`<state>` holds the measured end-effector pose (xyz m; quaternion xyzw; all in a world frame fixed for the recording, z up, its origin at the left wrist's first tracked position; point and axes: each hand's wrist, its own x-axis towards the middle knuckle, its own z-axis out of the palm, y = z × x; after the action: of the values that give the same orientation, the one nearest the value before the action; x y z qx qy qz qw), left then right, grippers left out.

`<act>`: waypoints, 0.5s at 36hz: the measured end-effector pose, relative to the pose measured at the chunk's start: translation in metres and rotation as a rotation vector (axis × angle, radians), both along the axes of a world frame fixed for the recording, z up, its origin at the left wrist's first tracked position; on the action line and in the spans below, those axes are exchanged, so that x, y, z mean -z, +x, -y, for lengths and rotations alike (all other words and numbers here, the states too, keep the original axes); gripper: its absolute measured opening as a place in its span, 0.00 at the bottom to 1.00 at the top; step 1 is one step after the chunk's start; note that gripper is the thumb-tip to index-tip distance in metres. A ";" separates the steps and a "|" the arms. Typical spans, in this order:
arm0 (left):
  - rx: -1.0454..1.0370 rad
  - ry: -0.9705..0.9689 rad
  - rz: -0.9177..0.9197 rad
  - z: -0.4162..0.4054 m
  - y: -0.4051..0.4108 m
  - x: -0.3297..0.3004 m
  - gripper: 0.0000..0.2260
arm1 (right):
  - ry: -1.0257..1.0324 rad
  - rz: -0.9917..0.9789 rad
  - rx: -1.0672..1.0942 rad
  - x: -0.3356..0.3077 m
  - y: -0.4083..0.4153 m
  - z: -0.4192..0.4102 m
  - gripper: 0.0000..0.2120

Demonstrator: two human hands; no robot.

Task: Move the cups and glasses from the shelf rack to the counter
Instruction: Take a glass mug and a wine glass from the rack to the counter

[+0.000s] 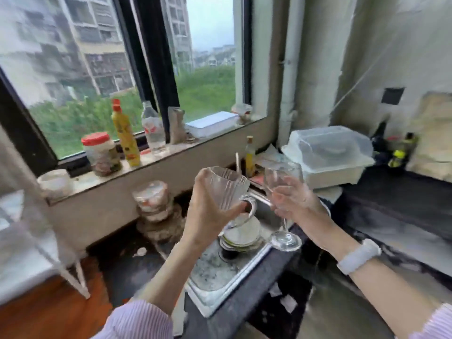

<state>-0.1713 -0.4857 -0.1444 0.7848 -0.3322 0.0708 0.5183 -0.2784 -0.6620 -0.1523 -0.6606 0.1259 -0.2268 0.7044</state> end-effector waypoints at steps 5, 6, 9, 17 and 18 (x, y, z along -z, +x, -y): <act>0.206 0.050 -0.032 0.116 -0.043 0.024 0.39 | 0.034 -0.029 0.245 0.024 -0.080 0.085 0.38; 0.253 0.051 -0.024 0.138 -0.052 0.029 0.39 | 0.030 -0.043 0.292 0.028 -0.096 0.100 0.37; 0.375 0.052 -0.004 0.207 -0.079 0.044 0.40 | 0.008 -0.083 0.441 0.043 -0.145 0.148 0.28; 0.737 0.031 -0.009 0.383 -0.147 0.080 0.32 | 0.030 -0.168 0.780 0.073 -0.242 0.261 0.25; 0.781 0.041 -0.024 0.406 -0.155 0.085 0.32 | 0.033 -0.179 0.815 0.077 -0.251 0.277 0.25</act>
<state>-0.3260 -0.8915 -0.2297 0.6104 -0.6011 -0.1477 0.4943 -0.5298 -0.9395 -0.2293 -0.5625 0.4413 -0.4268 0.5538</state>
